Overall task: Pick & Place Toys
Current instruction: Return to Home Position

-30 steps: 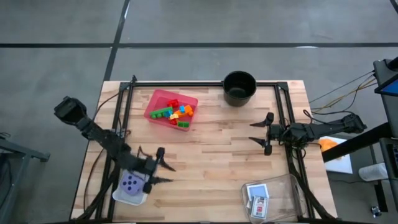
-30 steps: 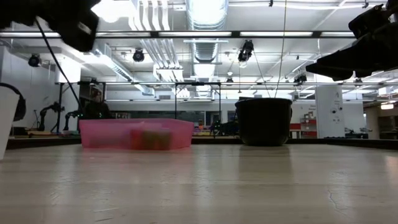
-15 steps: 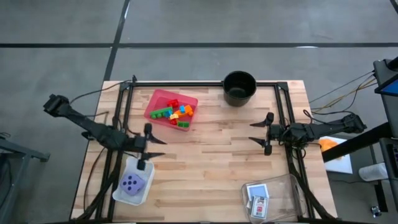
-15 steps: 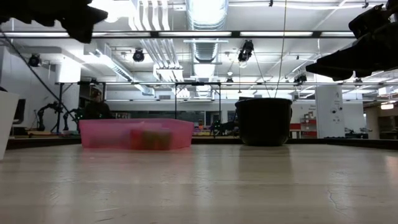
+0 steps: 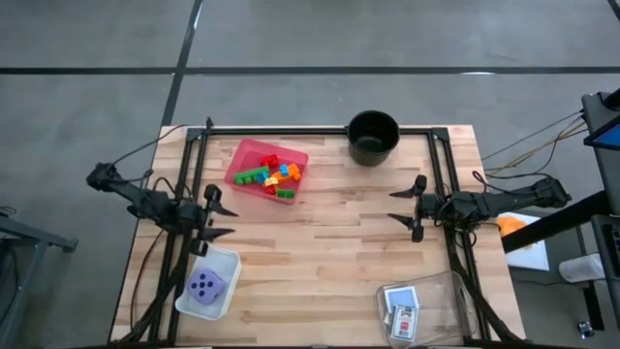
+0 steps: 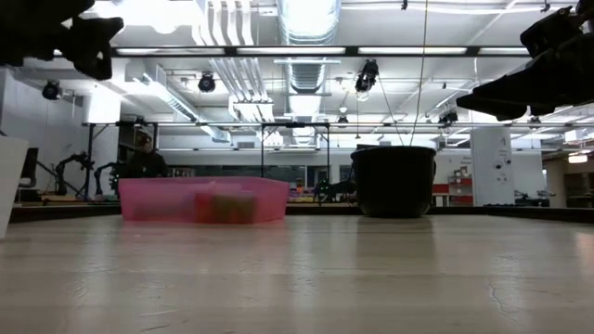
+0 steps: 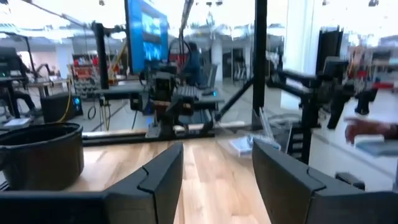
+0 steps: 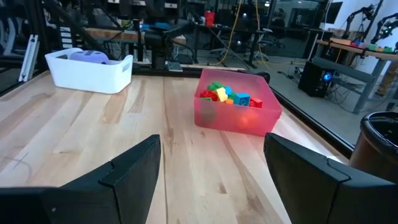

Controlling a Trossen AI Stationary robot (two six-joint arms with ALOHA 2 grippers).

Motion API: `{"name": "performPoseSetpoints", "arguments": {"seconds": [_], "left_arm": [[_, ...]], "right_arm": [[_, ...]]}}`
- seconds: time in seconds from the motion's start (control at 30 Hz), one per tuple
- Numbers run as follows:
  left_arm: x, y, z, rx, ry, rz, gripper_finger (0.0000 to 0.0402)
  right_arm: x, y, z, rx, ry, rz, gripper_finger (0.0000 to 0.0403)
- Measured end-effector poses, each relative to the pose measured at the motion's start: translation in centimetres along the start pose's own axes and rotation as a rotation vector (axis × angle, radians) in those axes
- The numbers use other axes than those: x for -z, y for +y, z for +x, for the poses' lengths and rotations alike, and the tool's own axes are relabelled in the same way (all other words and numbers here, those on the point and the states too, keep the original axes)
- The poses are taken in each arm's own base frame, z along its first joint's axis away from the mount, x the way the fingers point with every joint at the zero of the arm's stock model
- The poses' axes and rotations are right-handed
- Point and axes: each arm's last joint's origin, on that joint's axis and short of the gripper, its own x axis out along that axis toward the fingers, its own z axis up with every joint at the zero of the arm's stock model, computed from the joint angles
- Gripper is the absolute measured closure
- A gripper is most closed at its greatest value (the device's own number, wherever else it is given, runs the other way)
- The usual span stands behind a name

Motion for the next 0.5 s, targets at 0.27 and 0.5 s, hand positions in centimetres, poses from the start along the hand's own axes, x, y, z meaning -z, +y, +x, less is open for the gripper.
{"name": "performPoseSetpoints", "arguments": {"seconds": [0.27, 0.5], "left_arm": [[2.3, 0.3, -0.7, -0.021, -0.021, 0.002, 0.0208], [3.3, 1.6, -0.5, -0.122, 0.057, -0.02, 0.0208]], "right_arm": [[0.0, 0.0, 0.0, 0.0, 0.002, -0.001, 0.0117], [0.1, 0.0, 0.0, -0.004, 0.008, -0.003, 0.0117]]}}
